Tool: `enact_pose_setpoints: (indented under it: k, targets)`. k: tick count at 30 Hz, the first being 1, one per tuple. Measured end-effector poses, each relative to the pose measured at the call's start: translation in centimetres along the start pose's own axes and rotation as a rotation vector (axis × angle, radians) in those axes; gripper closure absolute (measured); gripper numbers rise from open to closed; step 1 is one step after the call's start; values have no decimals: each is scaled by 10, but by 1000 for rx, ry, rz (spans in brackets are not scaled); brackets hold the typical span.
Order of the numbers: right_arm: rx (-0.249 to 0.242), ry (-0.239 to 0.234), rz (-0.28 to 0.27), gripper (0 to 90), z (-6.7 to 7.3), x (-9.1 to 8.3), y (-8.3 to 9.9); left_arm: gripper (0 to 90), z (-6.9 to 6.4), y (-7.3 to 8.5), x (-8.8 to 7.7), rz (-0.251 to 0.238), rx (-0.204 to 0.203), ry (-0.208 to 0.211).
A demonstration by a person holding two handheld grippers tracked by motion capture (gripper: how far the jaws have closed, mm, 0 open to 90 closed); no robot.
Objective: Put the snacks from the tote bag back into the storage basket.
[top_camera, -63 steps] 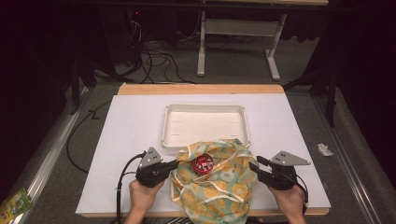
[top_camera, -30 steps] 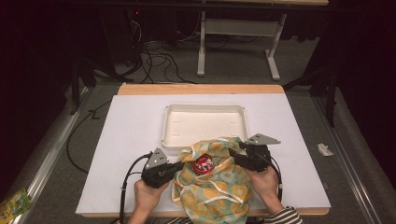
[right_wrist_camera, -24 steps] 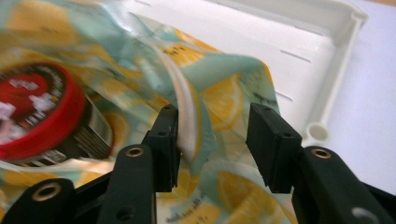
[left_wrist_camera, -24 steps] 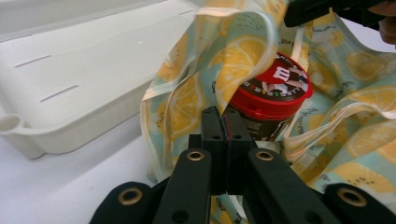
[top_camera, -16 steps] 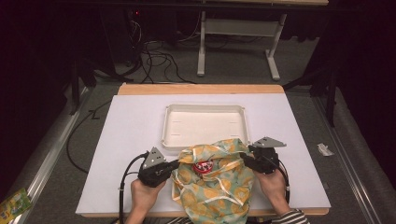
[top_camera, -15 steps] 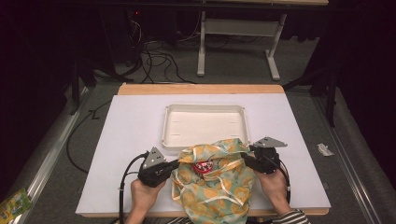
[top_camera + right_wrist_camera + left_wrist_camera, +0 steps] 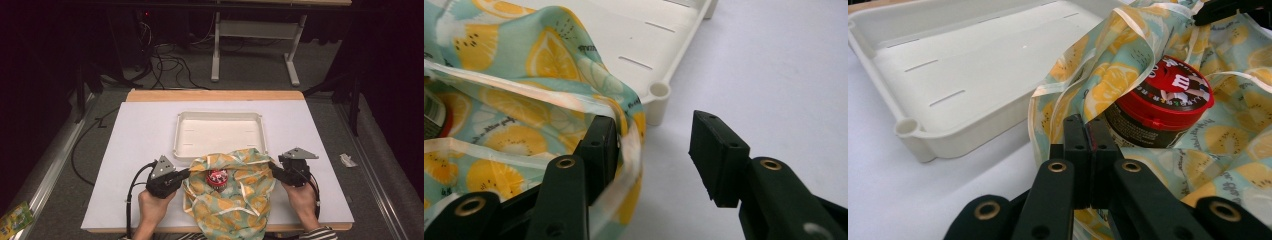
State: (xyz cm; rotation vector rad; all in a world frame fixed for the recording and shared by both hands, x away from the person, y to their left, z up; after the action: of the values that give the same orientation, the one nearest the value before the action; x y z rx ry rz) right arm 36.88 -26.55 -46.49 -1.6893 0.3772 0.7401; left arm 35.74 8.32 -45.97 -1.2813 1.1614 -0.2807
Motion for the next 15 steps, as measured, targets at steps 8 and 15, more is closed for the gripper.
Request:
enact_pose_setpoints:
  k: [8, 15]
  targets:
    - [-12, 32, 9, 555, -8, -1, 4, 898, 4, -2, -2, -4, 1, -26]
    - [18, 52, 13, 580, -23, -3, 10, 897, 13, -2, -6, -14, -29, -53]
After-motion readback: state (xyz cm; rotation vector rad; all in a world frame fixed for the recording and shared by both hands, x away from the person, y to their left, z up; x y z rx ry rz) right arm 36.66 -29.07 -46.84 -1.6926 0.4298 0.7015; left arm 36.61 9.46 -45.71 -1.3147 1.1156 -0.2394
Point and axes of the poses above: each handheld gripper's, and its own axes: x roughly forward along the jaws, y roughly out of its underside, z roughly to its left, the point moved 5 cm from there along x, roughly forward along the jaws, and after that the axes turned 5 degrees about y, right-handed, at the moved point
